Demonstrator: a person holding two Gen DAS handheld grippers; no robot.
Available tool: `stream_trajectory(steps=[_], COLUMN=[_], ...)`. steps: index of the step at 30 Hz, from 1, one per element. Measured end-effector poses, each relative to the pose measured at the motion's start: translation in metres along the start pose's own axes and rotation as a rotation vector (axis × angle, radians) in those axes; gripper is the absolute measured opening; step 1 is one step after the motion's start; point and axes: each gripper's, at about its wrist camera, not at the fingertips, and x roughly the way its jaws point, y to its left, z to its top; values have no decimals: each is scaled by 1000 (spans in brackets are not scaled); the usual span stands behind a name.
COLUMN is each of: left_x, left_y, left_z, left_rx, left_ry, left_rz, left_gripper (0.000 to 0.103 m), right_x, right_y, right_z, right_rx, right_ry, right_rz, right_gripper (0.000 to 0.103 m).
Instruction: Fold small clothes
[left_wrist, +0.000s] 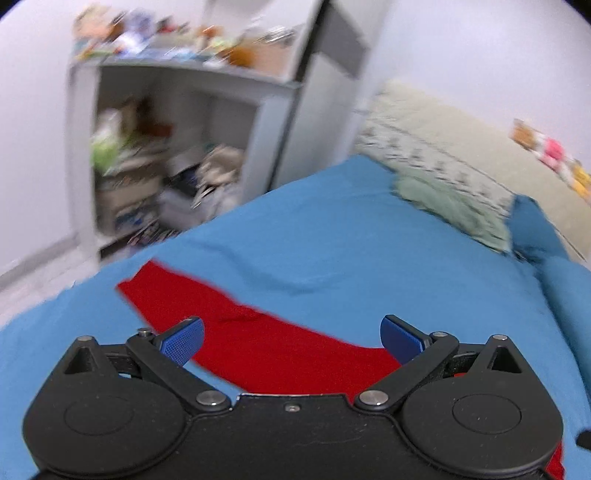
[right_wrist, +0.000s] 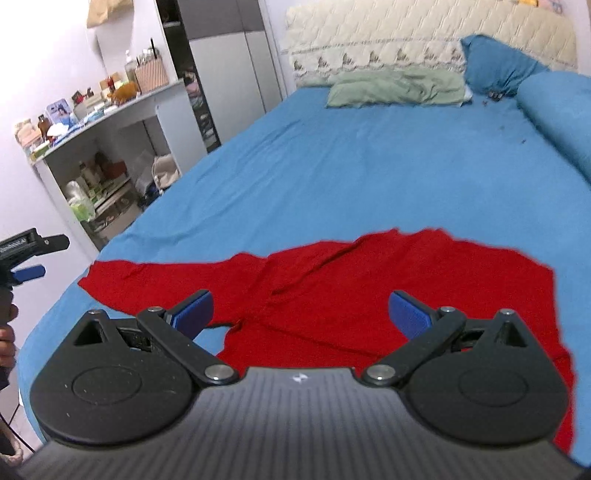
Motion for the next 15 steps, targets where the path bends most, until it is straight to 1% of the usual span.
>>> stream_trajectory(steps=[3,5,7,8,10,12,15], left_x=[36,57,75,83,95,105,113], left_y=[36,57,76,83,93,97,94], left_z=[-10,-17,-25,-28,-32,-35,-38], left_rx=[-84,-137,-186,-204,-228,-242,-225], left_ry=[31,51,65,71,89,85,66], left_rz=[33,58,77,82,90,98,119], left_gripper=[96,88,84,78,71,71,71], right_x=[32,52,70,78,92,104,121], right_y=[7,9,10,11,11,10,10], right_z=[-13,-19,-25,-27,-33,-37,-41], right_rx=[10,20,26,26,18,10,7], right_ry=[32,52,69,74,85,92,96], right_rz=[-1,-3,-3,-4,-7,-14,-16], right_gripper=[103,103,103,103,103,103,103])
